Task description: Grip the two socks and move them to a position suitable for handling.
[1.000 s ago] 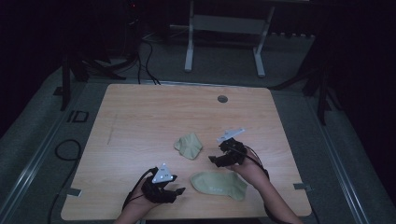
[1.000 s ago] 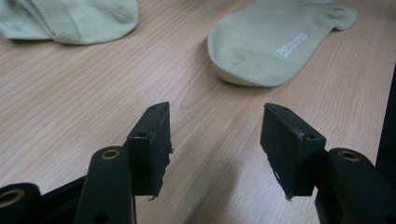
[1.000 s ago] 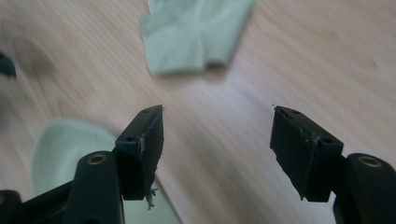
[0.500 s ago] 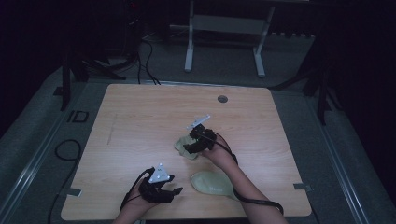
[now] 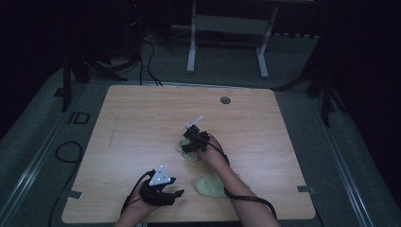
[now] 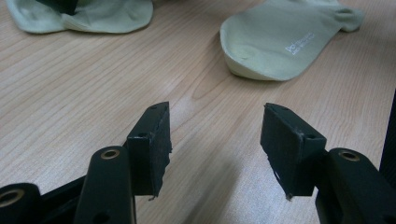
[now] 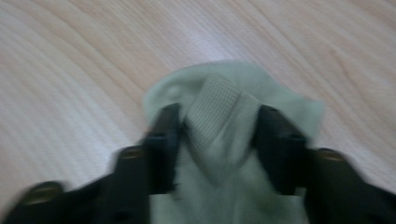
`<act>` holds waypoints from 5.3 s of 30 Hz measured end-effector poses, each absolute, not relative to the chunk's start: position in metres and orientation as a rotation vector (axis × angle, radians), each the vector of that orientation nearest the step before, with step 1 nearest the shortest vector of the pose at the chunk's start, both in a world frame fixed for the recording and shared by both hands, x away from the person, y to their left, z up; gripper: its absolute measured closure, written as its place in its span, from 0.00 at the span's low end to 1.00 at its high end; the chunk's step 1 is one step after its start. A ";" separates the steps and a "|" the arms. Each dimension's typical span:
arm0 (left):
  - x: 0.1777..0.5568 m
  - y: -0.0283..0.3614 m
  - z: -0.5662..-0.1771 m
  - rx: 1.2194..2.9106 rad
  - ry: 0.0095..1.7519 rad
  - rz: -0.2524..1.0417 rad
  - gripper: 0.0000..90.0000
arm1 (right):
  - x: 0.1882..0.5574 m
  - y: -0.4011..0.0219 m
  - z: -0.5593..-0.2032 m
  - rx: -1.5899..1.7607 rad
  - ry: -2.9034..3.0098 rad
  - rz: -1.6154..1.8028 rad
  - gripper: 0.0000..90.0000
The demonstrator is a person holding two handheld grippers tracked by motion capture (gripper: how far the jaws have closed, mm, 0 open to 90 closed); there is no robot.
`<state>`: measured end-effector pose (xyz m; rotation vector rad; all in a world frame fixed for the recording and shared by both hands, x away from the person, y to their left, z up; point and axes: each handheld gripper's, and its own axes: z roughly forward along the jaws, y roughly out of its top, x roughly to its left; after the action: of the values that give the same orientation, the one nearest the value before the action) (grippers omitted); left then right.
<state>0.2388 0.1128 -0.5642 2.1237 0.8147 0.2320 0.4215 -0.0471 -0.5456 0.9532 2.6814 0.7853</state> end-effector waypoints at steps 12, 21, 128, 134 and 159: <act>0.239 0.114 -0.565 2.118 0.821 0.235 0.47 | 0.412 -0.055 -0.531 0.952 2.689 0.814 0.90; 0.239 0.113 -0.565 2.116 0.831 0.237 0.47 | 0.403 -0.106 -0.493 0.970 2.612 0.865 0.90; 0.354 0.012 -0.559 2.354 0.662 0.376 0.99 | 0.345 -0.277 -0.506 1.259 2.355 0.951 0.91; 0.351 0.016 -0.561 2.327 0.682 0.353 0.99 | 0.349 -0.264 -0.516 1.238 2.387 0.929 0.95; 0.352 0.028 -0.558 2.333 0.761 0.349 0.96 | 0.379 -0.252 -0.546 1.244 2.456 0.807 0.91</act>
<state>0.3524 0.0281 -0.5582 2.3334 0.7608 0.3488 0.3793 -0.2521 -0.5461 1.2437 2.4563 0.8071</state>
